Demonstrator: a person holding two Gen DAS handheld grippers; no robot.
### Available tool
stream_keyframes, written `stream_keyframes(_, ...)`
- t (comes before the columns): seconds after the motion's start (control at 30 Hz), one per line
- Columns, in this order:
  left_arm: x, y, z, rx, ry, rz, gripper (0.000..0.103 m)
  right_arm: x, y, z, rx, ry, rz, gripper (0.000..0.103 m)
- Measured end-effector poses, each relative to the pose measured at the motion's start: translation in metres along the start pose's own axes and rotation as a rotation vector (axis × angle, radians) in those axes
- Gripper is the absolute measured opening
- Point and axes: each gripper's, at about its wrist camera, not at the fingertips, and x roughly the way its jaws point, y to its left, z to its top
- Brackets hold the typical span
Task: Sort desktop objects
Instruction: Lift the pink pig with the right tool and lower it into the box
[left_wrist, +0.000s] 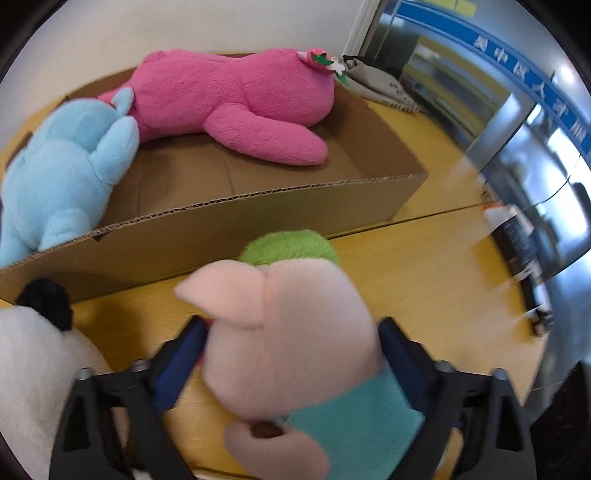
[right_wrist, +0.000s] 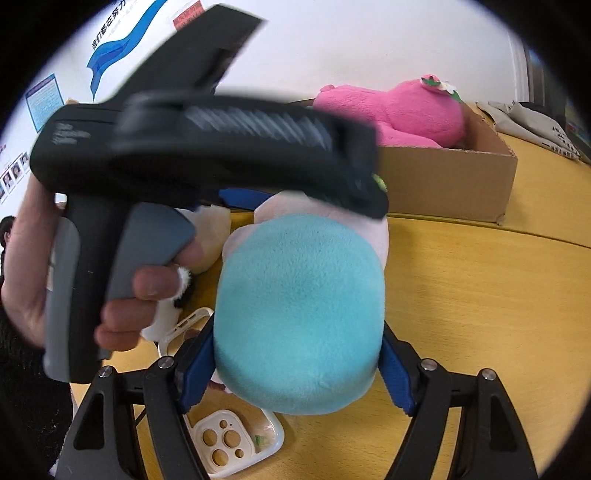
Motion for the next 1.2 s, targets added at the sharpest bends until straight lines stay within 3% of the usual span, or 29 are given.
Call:
stream_keyframes(0.33,-0.012,-0.014,-0.007,0.0,-0.026,-0.016,0.073,-0.001,-0.008,-0.006,0.033,-0.042,0.052,0.079)
stream_keyframes(0.5,-0.051,-0.027,0.004,0.034,-0.141,-0.012,0.072,-0.025,-0.007,0.004,0.012,-0.144,0.073,0.078)
stream_keyframes(0.7,-0.122,-0.035,0.049,0.131,-0.326,0.081,0.072,-0.05,0.009,0.055,-0.091,-0.305,0.106,0.079)
stream_keyframes(0.87,-0.148,-0.012,0.122,0.138,-0.387,0.154,0.072,-0.04,0.01,0.132,-0.169,-0.386,0.142,0.079)
stream_keyframes(0.97,-0.138,0.009,0.16,0.121,-0.38,0.169,0.072,-0.022,-0.001,0.176,-0.187,-0.4,0.156,0.079)
stream_keyframes(1.07,-0.102,0.038,0.189,0.079,-0.332,0.184,0.072,0.016,-0.017,0.204,-0.164,-0.357,0.167,0.079)
stream_keyframes(1.2,-0.036,0.074,0.2,0.031,-0.225,0.19,0.072,0.077,-0.034,0.213,-0.107,-0.26,0.154,0.079)
